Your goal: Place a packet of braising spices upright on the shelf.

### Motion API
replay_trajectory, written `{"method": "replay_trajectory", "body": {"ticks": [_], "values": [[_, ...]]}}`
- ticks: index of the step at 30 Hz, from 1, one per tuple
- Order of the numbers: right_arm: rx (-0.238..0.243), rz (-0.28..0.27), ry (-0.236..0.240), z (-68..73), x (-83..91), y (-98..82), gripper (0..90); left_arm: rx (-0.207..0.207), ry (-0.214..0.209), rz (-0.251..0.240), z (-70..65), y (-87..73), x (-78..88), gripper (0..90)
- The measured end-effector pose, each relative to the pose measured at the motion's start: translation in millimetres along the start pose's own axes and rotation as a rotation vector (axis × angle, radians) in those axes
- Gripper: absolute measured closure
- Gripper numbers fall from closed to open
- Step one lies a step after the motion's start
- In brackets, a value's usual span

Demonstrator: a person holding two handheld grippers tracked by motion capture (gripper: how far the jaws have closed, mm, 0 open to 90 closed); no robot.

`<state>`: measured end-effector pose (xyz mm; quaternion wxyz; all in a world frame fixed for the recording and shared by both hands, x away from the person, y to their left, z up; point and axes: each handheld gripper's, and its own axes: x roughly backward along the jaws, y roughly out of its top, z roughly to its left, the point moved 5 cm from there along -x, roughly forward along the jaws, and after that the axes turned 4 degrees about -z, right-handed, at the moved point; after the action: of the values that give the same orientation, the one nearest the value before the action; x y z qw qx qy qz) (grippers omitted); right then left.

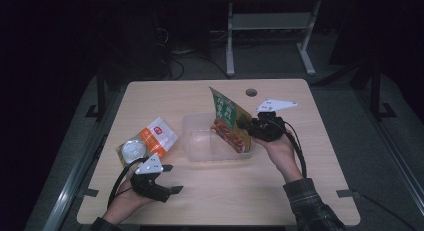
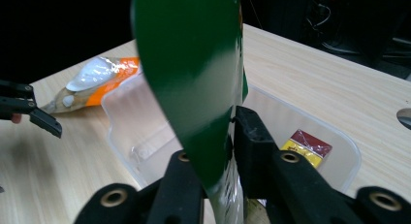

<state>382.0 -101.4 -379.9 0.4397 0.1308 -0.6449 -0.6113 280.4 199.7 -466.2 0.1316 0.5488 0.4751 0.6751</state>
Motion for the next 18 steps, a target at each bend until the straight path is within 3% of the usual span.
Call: {"method": "replay_trajectory", "body": {"ticks": [3, 4, 5, 8, 12, 18], "values": [[0.001, 0.002, 0.0, 0.0, 0.3, 0.1, 72.8, -0.002, 0.0, 0.001, 0.1, -0.2, -0.2, 19.4], [0.0, 0.006, 0.0, 0.2, 0.3, -0.3, 64.8, -0.008, -0.004, 0.001, -0.5, -0.3, -0.2, 20.4], [0.0, 0.006, 0.0, 0.2, 0.3, -0.3, 64.8, -0.008, -0.004, 0.001, -0.5, -0.3, -0.2, 20.7], [0.029, 0.012, 0.001, 2.3, 0.8, -0.5, 49.4, -0.025, 0.004, 0.005, -0.3, 0.0, 0.1, 20.7], [0.048, 0.031, -0.005, 5.2, 1.5, -1.8, 43.1, -0.019, 0.004, 0.004, 0.1, -0.4, 0.0, 20.7], [0.066, 0.033, -0.005, 7.1, 4.5, -5.0, 41.1, -0.03, 0.007, 0.005, 0.4, -0.3, 0.1, 20.7]]}}
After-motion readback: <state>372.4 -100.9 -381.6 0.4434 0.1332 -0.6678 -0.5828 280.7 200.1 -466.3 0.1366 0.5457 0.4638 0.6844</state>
